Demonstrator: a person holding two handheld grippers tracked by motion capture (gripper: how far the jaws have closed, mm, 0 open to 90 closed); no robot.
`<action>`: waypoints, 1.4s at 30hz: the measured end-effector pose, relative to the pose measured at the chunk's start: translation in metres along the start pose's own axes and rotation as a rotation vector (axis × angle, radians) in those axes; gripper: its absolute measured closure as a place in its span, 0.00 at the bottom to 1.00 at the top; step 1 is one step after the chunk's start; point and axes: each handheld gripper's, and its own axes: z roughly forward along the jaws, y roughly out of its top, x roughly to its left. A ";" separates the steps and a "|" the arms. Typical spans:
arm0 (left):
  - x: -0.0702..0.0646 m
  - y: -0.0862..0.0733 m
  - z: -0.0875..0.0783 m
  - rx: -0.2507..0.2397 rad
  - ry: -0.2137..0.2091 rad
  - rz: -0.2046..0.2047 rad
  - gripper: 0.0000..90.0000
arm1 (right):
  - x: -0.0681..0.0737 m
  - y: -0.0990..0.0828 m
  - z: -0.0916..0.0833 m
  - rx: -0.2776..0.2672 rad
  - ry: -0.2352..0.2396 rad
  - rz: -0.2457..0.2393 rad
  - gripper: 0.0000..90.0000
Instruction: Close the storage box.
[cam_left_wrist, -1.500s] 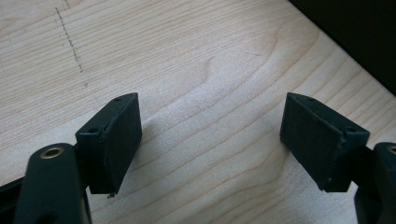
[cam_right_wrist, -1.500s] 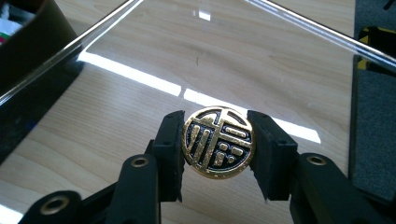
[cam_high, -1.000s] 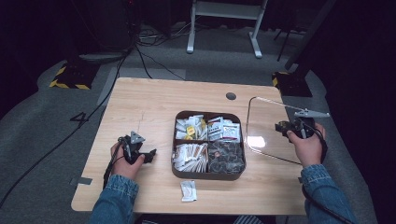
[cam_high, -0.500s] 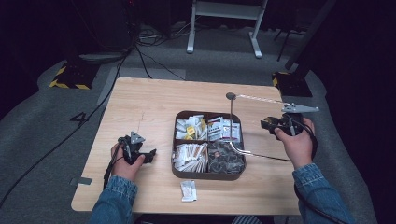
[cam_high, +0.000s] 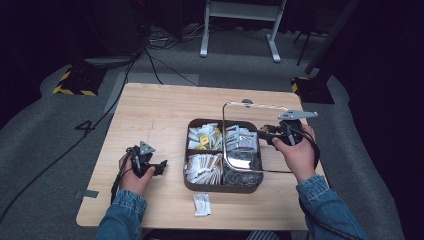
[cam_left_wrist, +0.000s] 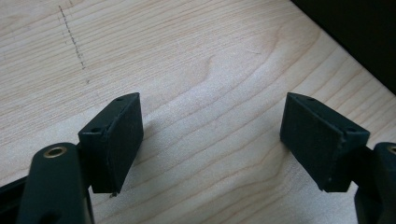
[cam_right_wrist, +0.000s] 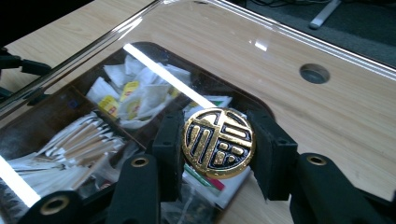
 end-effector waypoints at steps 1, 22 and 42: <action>0.000 0.000 0.000 0.000 0.000 0.000 0.24 | 0.002 0.001 0.001 0.001 0.007 -0.003 0.65; 0.000 0.000 0.000 0.000 -0.002 0.001 0.24 | 0.050 0.006 0.046 0.031 0.088 -0.027 0.65; 0.000 0.000 0.000 0.000 -0.002 0.000 0.24 | 0.073 -0.009 0.082 0.046 0.045 -0.003 0.65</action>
